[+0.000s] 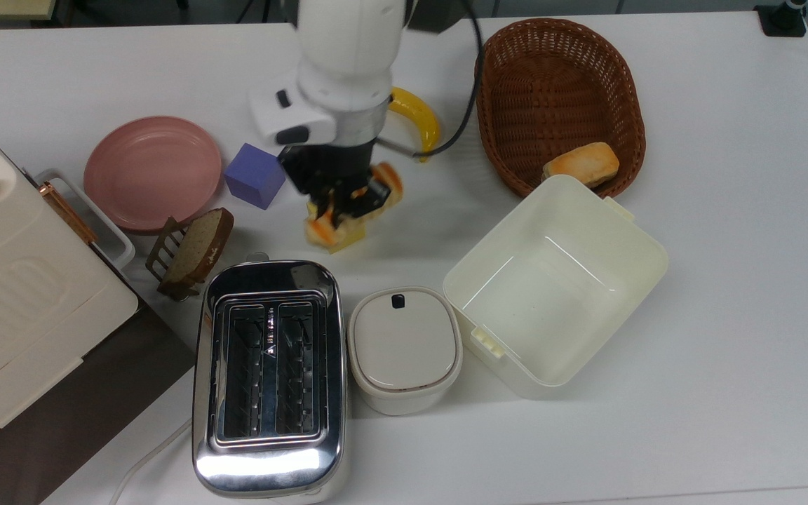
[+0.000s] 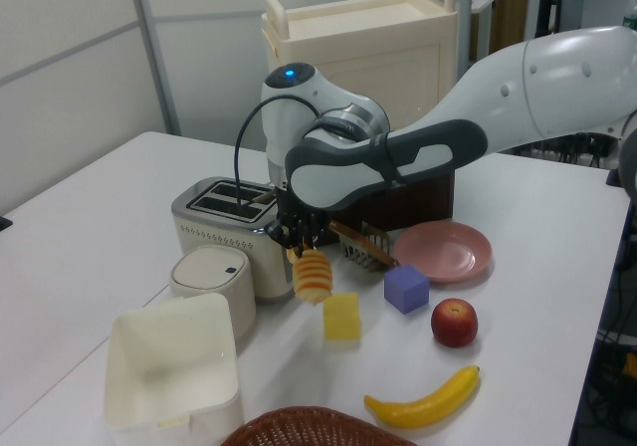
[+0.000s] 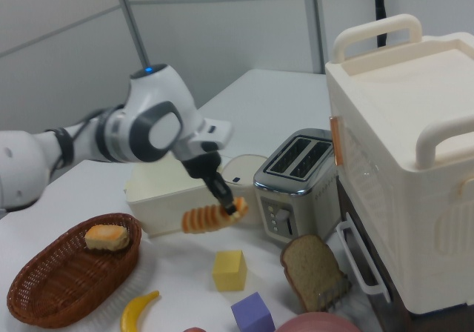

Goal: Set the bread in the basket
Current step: 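Close the gripper on the orange striped bread and lift it, then carry the held bread over to the wicker basket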

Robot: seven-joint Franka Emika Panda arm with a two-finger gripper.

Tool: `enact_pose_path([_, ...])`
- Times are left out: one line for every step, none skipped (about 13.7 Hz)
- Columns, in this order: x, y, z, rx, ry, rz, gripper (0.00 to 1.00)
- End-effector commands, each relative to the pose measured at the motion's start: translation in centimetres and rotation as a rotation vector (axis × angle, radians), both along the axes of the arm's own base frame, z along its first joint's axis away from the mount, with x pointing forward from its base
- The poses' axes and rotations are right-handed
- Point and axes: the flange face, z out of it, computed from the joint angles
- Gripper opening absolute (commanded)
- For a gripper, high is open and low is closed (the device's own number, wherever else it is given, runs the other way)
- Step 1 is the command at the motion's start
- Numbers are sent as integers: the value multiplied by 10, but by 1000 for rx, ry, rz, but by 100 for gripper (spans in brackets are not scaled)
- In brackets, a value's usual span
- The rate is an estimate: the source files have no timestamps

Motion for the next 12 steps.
enact_pose_path([-34,31,25,-4,62,38,16])
enact_pose_path([-40,43,29,-5,80,54,16])
enact_pose_path([-48,58,36,-4,97,77,16])
enact_pose_path([-52,66,38,-6,110,90,16])
enact_pose_path([-56,71,41,-8,122,98,16])
enact_pose_path([-62,82,45,-11,131,121,16])
enact_pose_path([-70,96,47,-17,156,159,16])
enact_pose_path([-78,104,53,-24,177,180,16])
enact_pose_path([-86,110,54,-31,197,207,16])
enact_pose_path([-95,117,59,-37,212,231,16])
enact_pose_path([-103,123,62,-41,226,247,16])
enact_pose_path([-109,127,63,-44,238,253,16])
